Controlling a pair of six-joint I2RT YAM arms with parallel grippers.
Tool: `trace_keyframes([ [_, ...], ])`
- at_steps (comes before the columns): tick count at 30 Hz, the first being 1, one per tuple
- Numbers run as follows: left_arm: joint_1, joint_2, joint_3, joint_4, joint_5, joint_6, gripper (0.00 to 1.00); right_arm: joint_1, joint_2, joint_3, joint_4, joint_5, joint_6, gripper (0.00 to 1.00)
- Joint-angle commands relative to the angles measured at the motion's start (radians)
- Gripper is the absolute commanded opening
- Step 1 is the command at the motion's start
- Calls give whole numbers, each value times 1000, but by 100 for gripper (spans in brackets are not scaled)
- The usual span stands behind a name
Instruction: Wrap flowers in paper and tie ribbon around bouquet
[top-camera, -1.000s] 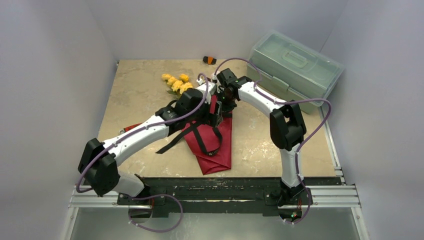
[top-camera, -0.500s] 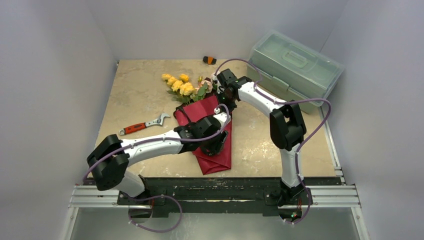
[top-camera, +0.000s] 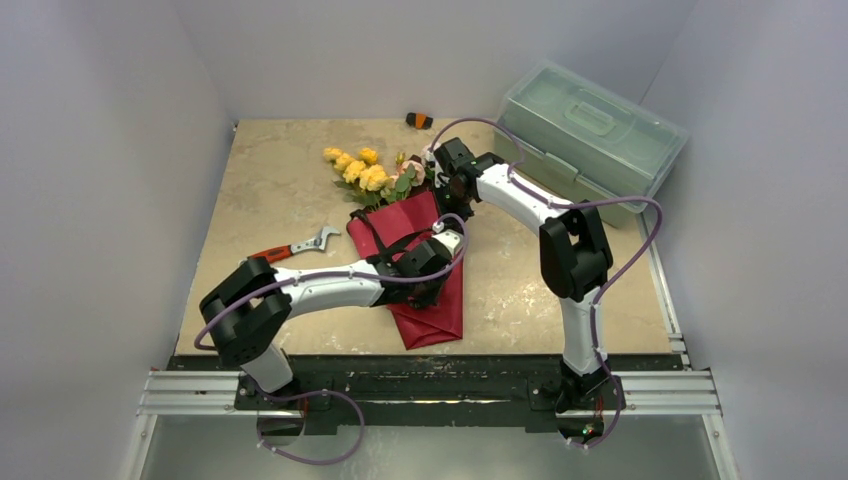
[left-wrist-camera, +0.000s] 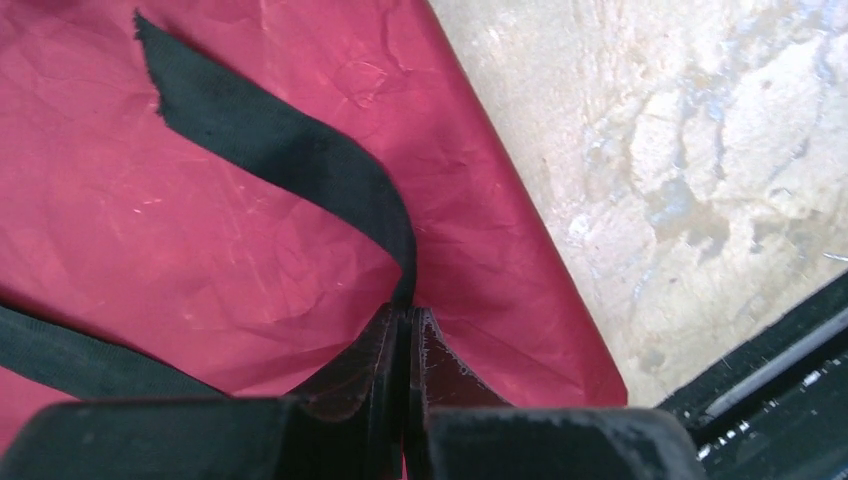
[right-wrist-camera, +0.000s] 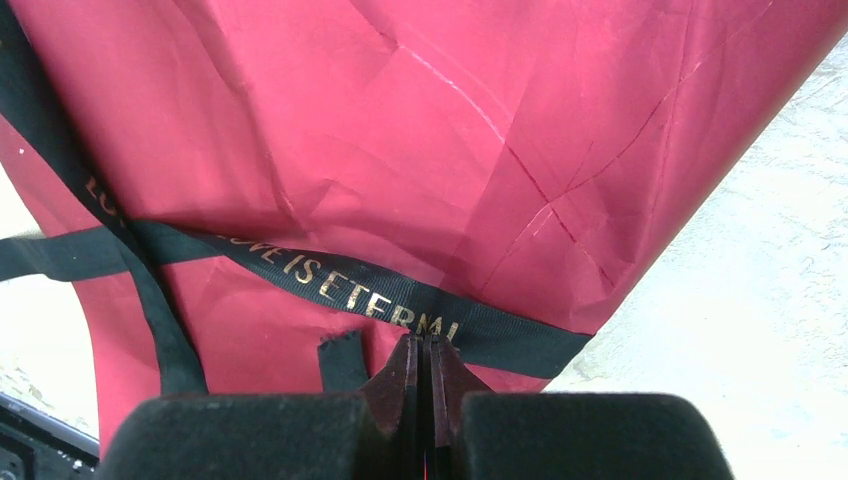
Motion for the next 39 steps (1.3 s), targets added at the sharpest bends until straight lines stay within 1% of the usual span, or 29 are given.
trace_keyframes([
  [1,2,16,58,22,-74,15,0,-3,-63,-5,-12,-20,7,0],
  [6,51,50,95,34,-38,31,0,-3,-64,-6,-10,-30,8,0],
  [18,167,155,213,11,-11,42,0,-3,-76,-20,-8,-36,7,0],
  [22,184,197,262,-7,-33,13,0,-3,-76,-19,-8,-39,7,0],
  [26,192,228,311,-40,-83,-35,0,-3,-75,-18,-11,-43,7,0],
  [29,193,218,309,-27,-83,-68,0,-4,-69,-13,-16,-47,6,0],
  [32,194,176,264,18,-47,-85,1,-4,-68,-13,-19,-47,5,0],
  [33,194,157,242,34,-35,-86,5,-4,-68,-12,-19,-47,5,0],
  [36,194,98,179,57,-21,-77,23,-4,-65,-13,-19,-49,5,0],
  [39,193,25,115,66,-25,-69,35,-4,-66,-14,-17,-50,6,0],
])
